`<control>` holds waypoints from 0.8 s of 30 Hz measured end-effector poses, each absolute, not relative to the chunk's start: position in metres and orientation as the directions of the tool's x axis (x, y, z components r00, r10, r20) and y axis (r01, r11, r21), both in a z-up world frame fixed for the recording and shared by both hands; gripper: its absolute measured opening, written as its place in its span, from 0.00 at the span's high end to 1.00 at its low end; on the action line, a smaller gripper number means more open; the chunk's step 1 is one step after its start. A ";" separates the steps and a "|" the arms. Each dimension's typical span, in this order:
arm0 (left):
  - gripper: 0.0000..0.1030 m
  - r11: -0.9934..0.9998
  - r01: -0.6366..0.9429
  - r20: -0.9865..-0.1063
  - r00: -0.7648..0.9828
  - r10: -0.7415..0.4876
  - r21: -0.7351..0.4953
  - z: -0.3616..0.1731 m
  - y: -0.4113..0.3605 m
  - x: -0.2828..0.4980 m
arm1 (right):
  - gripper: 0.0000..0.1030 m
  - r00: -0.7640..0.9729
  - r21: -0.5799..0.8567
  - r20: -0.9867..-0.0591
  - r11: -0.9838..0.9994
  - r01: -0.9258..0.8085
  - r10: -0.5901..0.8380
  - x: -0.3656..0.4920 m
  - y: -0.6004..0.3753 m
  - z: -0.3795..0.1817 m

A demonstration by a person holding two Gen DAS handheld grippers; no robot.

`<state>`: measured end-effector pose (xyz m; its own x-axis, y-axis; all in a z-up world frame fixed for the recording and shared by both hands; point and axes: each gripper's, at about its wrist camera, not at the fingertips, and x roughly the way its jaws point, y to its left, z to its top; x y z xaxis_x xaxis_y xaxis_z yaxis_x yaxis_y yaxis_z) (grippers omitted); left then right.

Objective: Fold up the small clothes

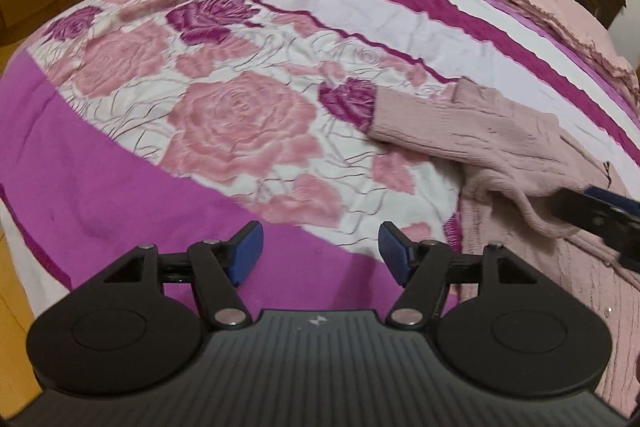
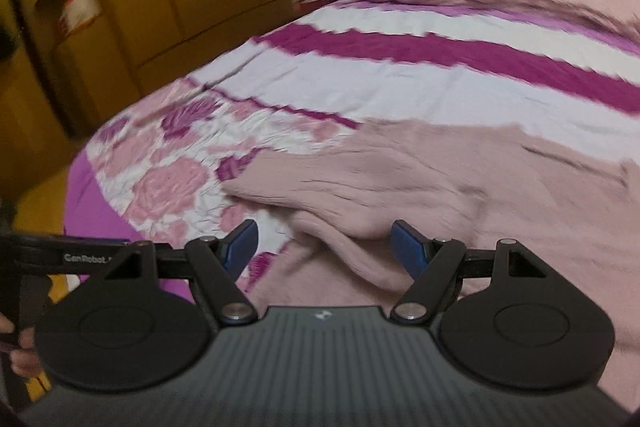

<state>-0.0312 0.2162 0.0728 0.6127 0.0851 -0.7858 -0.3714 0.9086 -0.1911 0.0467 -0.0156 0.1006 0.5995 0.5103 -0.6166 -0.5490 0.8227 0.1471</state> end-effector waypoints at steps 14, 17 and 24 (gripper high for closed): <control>0.30 0.881 -0.423 -0.806 0.586 0.087 -0.212 0.056 0.240 -0.040 | 0.27 0.598 -0.063 -0.679 0.777 -0.626 0.426 0.085 0.071 0.056; 0.30 0.882 -0.421 -0.806 0.586 0.086 -0.212 0.054 0.240 -0.039 | 0.27 0.613 -0.090 -0.674 0.779 -0.621 0.411 0.091 0.080 0.052; 0.30 0.882 -0.422 -0.805 0.586 0.087 -0.212 0.054 0.241 -0.038 | 0.69 0.616 -0.122 -0.680 0.768 -0.629 0.397 0.099 0.096 0.045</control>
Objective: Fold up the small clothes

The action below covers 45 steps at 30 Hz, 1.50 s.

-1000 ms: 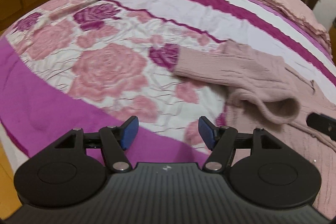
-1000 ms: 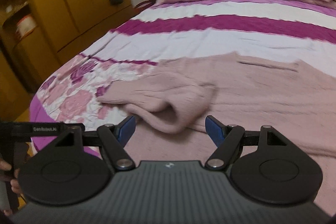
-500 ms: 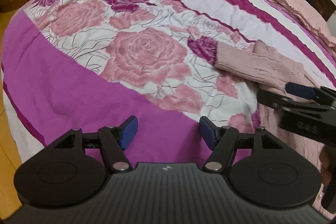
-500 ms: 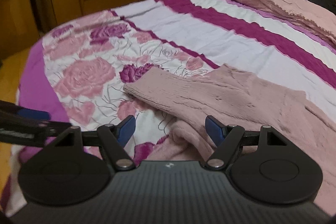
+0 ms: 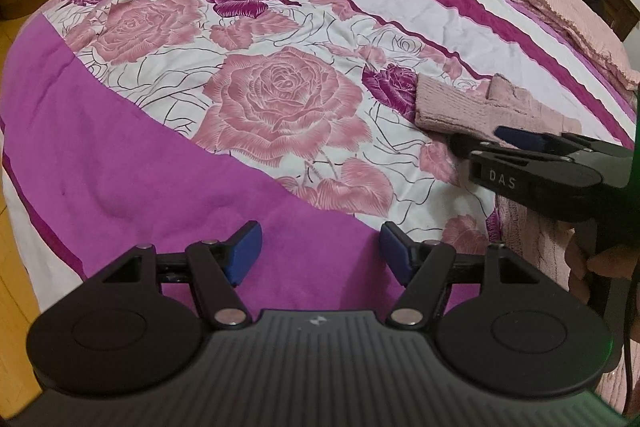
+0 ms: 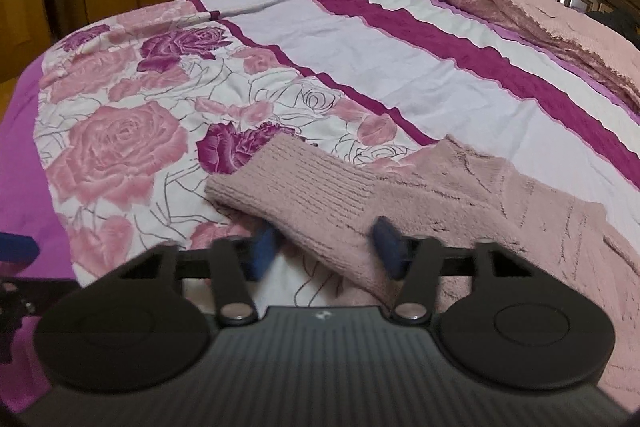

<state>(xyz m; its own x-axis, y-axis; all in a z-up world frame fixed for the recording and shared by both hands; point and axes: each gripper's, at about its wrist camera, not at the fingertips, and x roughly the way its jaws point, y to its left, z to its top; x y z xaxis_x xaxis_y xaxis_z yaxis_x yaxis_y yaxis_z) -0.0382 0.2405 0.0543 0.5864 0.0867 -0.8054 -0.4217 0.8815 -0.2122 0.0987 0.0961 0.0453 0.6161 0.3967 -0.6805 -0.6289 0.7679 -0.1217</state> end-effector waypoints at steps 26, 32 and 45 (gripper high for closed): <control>0.30 0.941 -0.232 -0.743 0.669 -0.030 -0.247 0.097 0.179 -0.014 | 0.90 0.765 0.130 -0.464 0.889 -0.440 0.446 0.083 -0.054 0.143; 0.30 0.963 -0.118 -0.715 0.692 -0.096 -0.243 0.105 0.137 0.009 | 0.90 0.823 0.129 -0.428 0.926 -0.353 0.374 0.079 -0.103 0.155; 0.30 0.975 0.004 -0.742 0.648 -0.171 -0.222 0.078 0.076 0.062 | 0.89 0.854 0.268 -0.474 0.959 -0.090 0.213 0.062 -0.224 0.104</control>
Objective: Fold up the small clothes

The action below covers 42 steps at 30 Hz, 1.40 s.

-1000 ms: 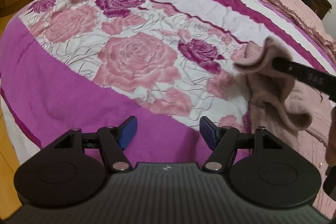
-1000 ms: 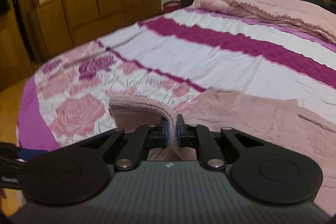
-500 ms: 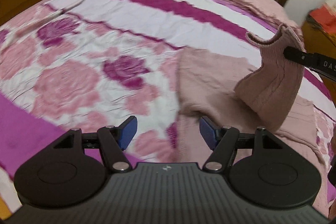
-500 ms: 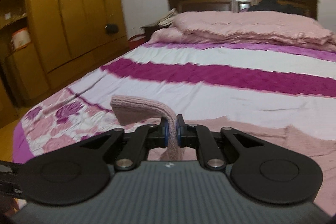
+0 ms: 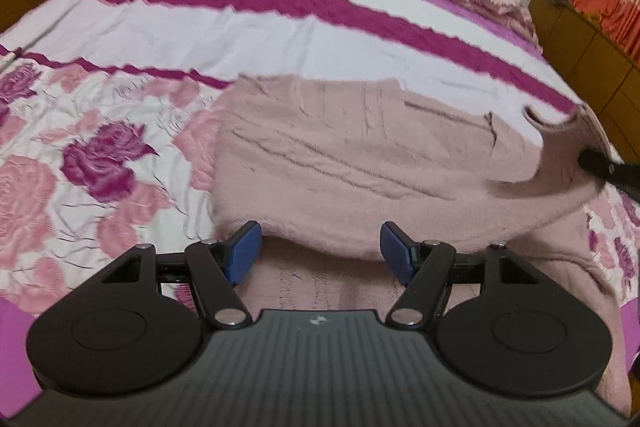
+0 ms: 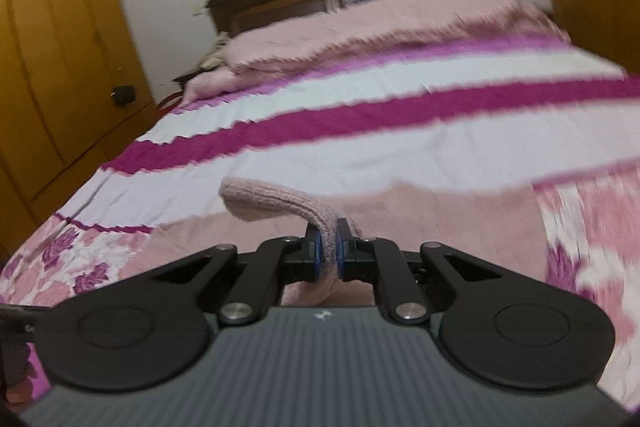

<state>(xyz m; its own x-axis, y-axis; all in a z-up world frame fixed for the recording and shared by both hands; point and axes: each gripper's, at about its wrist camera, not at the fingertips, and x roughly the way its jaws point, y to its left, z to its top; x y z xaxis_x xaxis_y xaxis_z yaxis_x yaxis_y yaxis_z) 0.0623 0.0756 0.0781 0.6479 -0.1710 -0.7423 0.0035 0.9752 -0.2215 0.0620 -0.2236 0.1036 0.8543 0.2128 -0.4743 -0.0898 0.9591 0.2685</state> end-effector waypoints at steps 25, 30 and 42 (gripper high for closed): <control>0.29 0.988 -0.040 -0.796 0.597 -0.097 -0.150 0.044 0.062 0.071 | 0.44 0.813 0.272 -0.573 0.960 0.068 0.105 0.031 -0.315 0.075; 0.29 0.987 -0.035 -0.796 0.597 -0.103 -0.155 0.049 0.060 0.070 | 0.45 0.771 0.208 -0.628 0.977 0.037 0.104 0.069 -0.306 0.057; 0.29 0.984 -0.015 -0.748 0.651 -0.126 -0.179 0.066 0.053 0.072 | 0.87 0.743 0.169 -0.649 0.983 -0.072 0.166 0.077 -0.281 0.052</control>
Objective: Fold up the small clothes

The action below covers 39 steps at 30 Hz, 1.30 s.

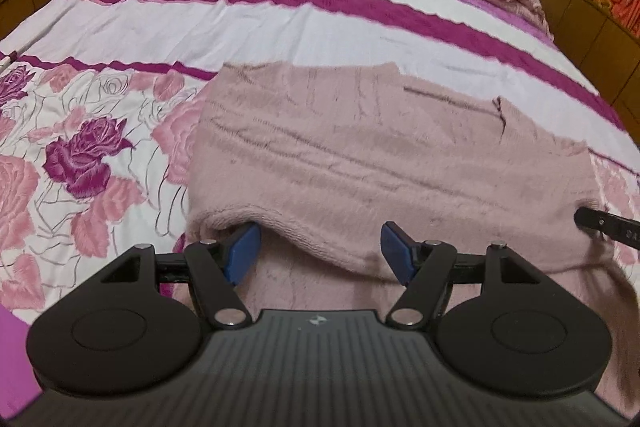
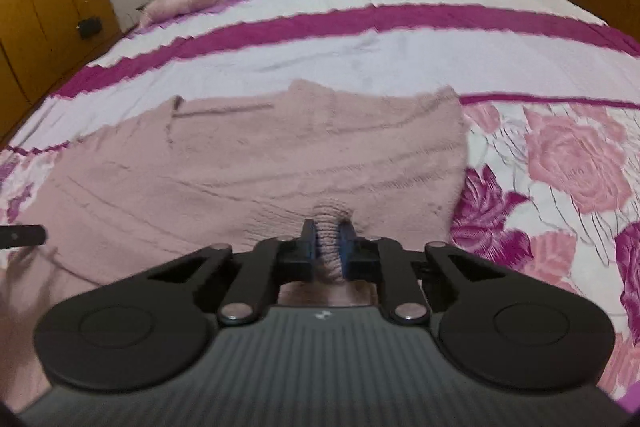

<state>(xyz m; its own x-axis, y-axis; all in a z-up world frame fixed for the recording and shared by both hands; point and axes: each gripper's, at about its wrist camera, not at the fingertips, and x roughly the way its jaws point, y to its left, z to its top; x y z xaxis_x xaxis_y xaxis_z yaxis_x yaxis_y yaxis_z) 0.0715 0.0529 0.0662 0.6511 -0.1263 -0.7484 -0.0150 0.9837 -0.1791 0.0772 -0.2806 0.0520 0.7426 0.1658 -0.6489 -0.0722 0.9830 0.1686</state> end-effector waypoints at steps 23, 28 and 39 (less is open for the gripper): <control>0.29 0.977 0.024 -0.738 0.651 -0.176 -0.212 0.058 0.053 0.082 | 0.86 0.787 0.205 -0.616 0.970 0.129 0.025 0.117 -0.310 0.034; 0.29 0.979 0.048 -0.694 0.699 -0.175 -0.198 0.078 0.054 0.080 | 0.80 0.795 0.254 -0.605 0.957 0.138 0.046 0.110 -0.317 0.051; 0.29 0.990 0.008 -0.730 0.674 -0.108 -0.139 0.049 0.048 0.112 | 0.79 0.802 0.341 -0.583 0.935 0.096 0.131 0.075 -0.327 0.060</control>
